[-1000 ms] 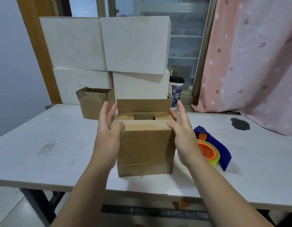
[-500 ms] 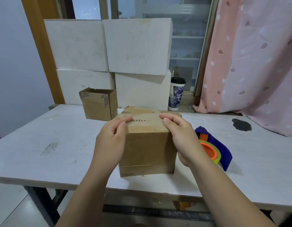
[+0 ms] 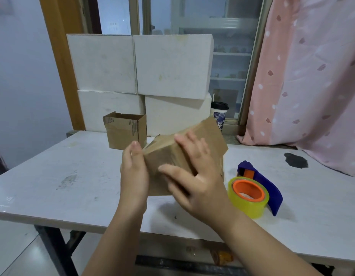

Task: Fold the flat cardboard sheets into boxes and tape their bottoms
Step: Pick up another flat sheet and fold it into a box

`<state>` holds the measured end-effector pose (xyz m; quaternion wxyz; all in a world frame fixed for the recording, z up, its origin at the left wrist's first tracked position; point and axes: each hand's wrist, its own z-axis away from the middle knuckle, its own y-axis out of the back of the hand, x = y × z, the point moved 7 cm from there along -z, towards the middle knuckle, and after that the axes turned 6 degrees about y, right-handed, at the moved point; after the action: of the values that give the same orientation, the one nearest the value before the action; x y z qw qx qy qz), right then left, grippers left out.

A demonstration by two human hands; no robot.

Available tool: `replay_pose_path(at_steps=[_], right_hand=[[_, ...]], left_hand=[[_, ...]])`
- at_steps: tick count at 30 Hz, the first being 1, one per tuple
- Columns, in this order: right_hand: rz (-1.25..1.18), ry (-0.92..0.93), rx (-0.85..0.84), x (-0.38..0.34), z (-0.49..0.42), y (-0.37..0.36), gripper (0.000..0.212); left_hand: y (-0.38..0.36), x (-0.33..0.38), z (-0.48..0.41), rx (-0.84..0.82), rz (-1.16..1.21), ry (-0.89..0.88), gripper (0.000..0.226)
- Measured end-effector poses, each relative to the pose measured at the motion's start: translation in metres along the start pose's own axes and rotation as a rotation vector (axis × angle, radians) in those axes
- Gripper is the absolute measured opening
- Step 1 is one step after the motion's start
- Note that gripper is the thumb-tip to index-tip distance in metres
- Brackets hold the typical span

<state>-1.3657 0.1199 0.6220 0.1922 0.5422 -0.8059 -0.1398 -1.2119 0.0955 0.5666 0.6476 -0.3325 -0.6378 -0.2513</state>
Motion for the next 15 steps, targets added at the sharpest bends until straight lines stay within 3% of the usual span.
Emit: replay_pose_path(at_steps=[3,6,8,12,15], right_hand=[[0.035,0.167,-0.034,-0.008,0.005,-0.009,0.017],[0.043,0.197,-0.057,-0.003,0.019,-0.013,0.005],[0.047,0.207,-0.062,-0.002,0.027,-0.013,0.011],[0.024,0.117,-0.101,-0.005,0.032,-0.013,0.043],[-0.359,-0.326,-0.12,0.01,0.042,-0.021,0.073]], left_hand=[[-0.012,-0.025,0.006,-0.194,0.268,0.363,0.047],[-0.02,-0.041,0.014,-0.341,0.311,0.513,0.043],[-0.024,-0.051,0.018,-0.403,0.351,0.569,0.041],[-0.019,-0.061,0.015,-0.329,0.438,0.48,0.042],[-0.005,-0.055,0.011,-0.126,0.407,0.214,0.038]])
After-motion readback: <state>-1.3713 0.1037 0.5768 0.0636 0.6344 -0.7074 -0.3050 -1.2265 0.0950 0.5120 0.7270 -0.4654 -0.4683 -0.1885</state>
